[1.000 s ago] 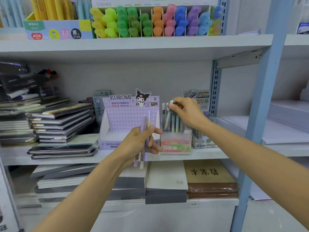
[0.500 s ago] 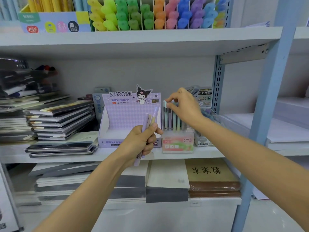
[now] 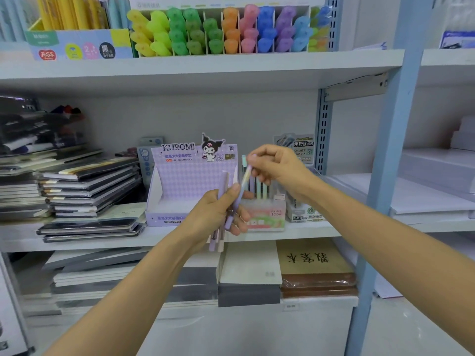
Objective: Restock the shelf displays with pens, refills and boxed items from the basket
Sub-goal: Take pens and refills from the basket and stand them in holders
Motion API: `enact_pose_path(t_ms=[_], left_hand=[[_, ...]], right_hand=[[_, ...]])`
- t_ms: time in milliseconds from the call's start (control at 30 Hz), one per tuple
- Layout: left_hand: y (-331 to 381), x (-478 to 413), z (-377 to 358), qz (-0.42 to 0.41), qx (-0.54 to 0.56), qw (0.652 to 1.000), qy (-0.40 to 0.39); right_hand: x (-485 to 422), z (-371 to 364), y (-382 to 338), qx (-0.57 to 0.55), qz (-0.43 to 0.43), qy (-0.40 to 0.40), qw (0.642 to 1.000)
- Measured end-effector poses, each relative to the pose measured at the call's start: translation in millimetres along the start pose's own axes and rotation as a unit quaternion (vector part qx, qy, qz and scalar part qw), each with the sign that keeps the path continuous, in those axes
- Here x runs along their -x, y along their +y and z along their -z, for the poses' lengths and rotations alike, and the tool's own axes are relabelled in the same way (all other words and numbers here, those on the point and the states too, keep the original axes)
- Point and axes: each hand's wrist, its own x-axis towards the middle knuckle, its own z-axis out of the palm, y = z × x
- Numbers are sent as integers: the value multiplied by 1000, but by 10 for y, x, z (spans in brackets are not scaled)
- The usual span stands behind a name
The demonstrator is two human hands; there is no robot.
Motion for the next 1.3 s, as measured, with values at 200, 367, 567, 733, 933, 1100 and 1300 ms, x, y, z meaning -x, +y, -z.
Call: enact_pose_path(t_ms=[200,367,567,733,933,1100,1300], left_hand=[[-6,-2,118,-20,43,991,126],[74,-15,52,-62,131,961,236],[169,-26,-106,-92,99,953,271],[231,-79,-277,-117,35,961,246],[236,-190,-313,-71,56,969,231],[165,-271,-250,3,114,978,176],[73,-194,-201,-46,37,993,104]], right_hand=[[73,297,-20,-58,-22,66,996],[227,361,75,14,-53,-79,995],[219,304,8,110,6,-86,990],[155,208,-47,103,36,-125,986],[130,317,-11,105,79,-26,991],[54,482,48,78,82,134,984],[42,429,275,255,51,127,957]])
